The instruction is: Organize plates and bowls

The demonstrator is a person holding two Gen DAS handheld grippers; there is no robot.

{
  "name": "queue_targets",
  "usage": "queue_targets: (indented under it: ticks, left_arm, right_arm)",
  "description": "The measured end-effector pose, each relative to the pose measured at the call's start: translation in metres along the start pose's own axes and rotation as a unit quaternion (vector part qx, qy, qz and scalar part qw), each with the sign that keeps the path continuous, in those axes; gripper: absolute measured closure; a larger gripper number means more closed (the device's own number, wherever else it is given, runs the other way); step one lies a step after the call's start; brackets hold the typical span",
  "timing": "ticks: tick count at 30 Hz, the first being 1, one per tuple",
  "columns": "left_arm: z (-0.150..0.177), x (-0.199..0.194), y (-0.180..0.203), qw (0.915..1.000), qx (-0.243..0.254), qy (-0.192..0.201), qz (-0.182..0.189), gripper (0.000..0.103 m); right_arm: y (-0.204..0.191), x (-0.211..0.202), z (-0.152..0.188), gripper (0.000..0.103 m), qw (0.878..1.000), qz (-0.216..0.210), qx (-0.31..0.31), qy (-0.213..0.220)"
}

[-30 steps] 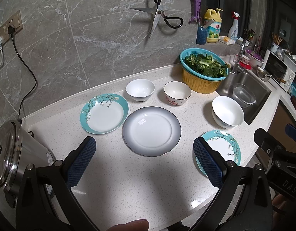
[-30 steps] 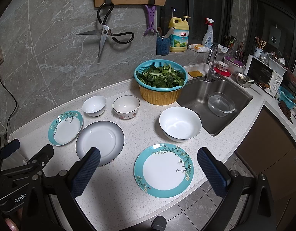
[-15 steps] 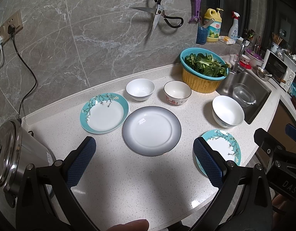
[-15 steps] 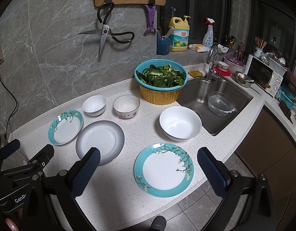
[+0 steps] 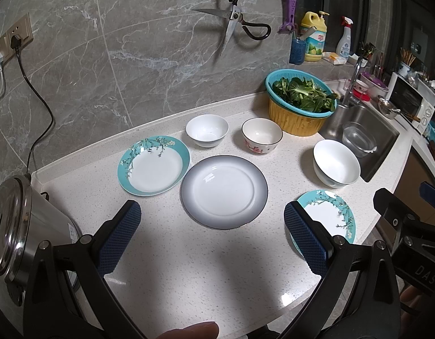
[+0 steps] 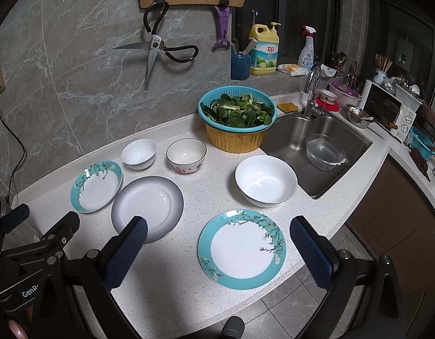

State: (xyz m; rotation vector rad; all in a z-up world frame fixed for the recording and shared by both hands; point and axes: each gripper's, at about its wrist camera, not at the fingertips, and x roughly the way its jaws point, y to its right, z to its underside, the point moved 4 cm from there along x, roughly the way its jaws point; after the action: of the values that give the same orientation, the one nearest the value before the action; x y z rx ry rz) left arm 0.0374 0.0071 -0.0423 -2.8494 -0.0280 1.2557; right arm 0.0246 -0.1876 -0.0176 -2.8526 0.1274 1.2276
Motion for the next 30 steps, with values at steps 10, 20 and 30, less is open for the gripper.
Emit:
queue_targets:
  ticks: [10,20,30]
  left_arm:
    - [0.0,0.008,-0.003,1.0,-0.001,-0.003,0.0,0.0]
    - [0.028,0.061,-0.036,0.9971,-0.032,-0.067,0.019,0.0]
    - [0.085,0.169,-0.096,0.973,-0.146,-0.16,0.081,0.0]
  right_arm:
    - [-0.003,0.002,-0.005,0.0,1.0,0.001,0.0,-0.001]
    - [-0.009,0.029,0.01,0.0,0.999,-0.018,0.011,-0.03]
    - [-0.027,0.096,0.007,0.0,0.983,-0.17,0.0,-0.074]
